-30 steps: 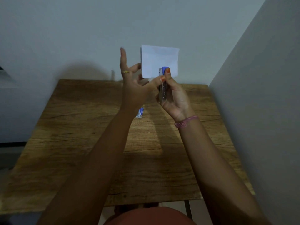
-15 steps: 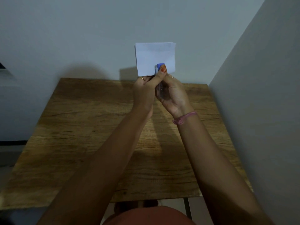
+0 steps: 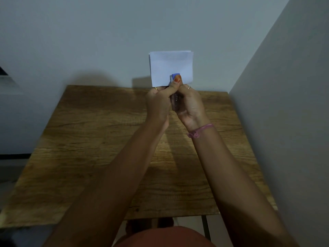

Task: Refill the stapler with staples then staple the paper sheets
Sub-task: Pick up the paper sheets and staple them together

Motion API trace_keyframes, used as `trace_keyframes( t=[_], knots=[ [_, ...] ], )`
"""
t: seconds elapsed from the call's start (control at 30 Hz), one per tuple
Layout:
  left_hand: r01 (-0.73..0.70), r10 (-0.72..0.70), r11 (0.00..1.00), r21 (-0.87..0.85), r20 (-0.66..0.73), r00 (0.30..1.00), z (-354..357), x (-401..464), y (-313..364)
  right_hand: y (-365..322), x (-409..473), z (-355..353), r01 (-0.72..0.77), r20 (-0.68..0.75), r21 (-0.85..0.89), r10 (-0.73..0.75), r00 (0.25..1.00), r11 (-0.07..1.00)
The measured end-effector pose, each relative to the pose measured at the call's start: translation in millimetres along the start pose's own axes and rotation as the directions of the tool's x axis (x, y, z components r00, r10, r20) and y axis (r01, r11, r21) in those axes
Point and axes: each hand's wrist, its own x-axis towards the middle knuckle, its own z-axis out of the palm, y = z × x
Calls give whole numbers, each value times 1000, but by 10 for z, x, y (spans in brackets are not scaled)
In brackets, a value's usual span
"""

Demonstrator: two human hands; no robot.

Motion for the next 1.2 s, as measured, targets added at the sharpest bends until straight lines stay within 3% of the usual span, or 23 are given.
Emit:
trace_keyframes(
  t=[0.33, 0.63, 0.87, 1.2],
  knots=[
    [-2, 10, 999, -44, 192, 981, -92, 59, 19, -159, -33, -16, -24, 82, -28, 26, 996, 999],
    [25, -21, 995, -100, 41, 999, -27, -8, -40, -150, -20, -56, -82, 121, 80, 72, 990, 993],
    [12, -9, 997, -82, 37, 999, -34, -17, -26, -229, -81, -119, -147, 248, 134, 110, 962, 980],
    [12, -11, 997, -74, 18, 1000, -9, -41, 18, -254, -46, -179, -151, 215, 74, 132, 968, 986]
  ],
)
